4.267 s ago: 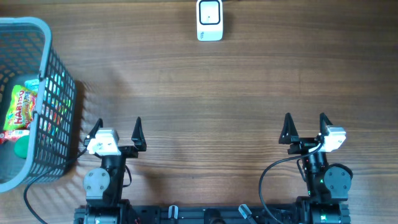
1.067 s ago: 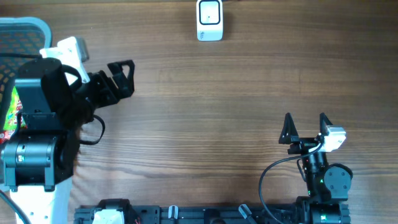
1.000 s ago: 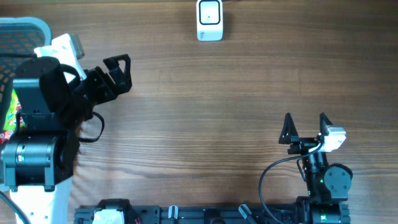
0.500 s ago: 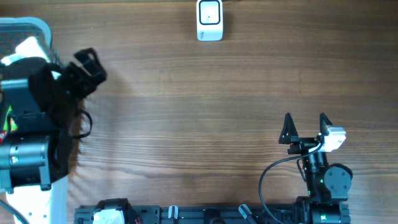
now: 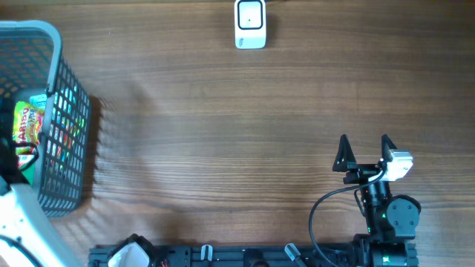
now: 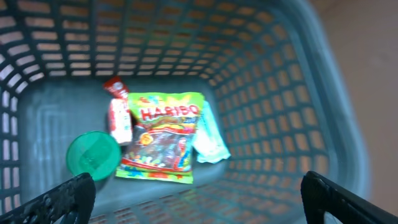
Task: Scan the item barcode
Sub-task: 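Reach the left gripper into the basket and grasp the green-capped jar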
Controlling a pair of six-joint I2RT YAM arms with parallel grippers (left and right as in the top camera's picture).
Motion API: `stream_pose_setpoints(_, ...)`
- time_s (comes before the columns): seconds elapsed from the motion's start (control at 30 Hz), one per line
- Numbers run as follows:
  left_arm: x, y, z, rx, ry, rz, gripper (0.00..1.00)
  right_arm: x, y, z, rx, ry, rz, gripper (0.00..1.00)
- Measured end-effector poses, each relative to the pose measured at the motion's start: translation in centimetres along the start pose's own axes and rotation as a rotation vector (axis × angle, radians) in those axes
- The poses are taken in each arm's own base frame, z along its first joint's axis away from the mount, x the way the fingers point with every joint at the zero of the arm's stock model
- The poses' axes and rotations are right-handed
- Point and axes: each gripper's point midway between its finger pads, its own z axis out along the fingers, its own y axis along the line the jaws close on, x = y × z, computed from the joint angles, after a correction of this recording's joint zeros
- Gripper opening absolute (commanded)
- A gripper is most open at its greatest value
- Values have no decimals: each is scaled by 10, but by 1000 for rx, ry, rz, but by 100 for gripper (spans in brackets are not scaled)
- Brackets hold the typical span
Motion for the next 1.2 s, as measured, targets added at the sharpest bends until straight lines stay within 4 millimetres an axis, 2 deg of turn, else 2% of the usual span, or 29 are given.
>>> stream_pose_setpoints(0.17, 11, 11, 35, -87, 75, -8, 100, 0, 0, 0, 0, 0, 0, 100)
stream_pose_setpoints(0.37, 38, 28, 76, -211, 201, 4, 100, 0, 0, 0, 0, 0, 0, 100)
stream_pose_setpoints(0.53, 65, 75, 112, -423, 347, -75, 100, 0, 0, 0, 0, 0, 0, 100)
stream_pose_setpoints(0.6, 67, 93, 119, -484, 372, -113, 100, 0, 0, 0, 0, 0, 0, 100)
stream_pose_setpoints(0.73, 64, 114, 126, -537, 380, -166, 100, 0, 0, 0, 0, 0, 0, 100)
stream_pose_setpoints(0.8, 72, 124, 131, -556, 388, -182, 100, 0, 0, 0, 0, 0, 0, 100)
stream_pose_setpoints(0.97, 94, 140, 151, -555, 385, -187, 100, 0, 0, 0, 0, 0, 0, 100)
stream_pose_setpoints(1.2, 107, 150, 170, -527, 356, -195, 100, 0, 0, 0, 0, 0, 0, 100)
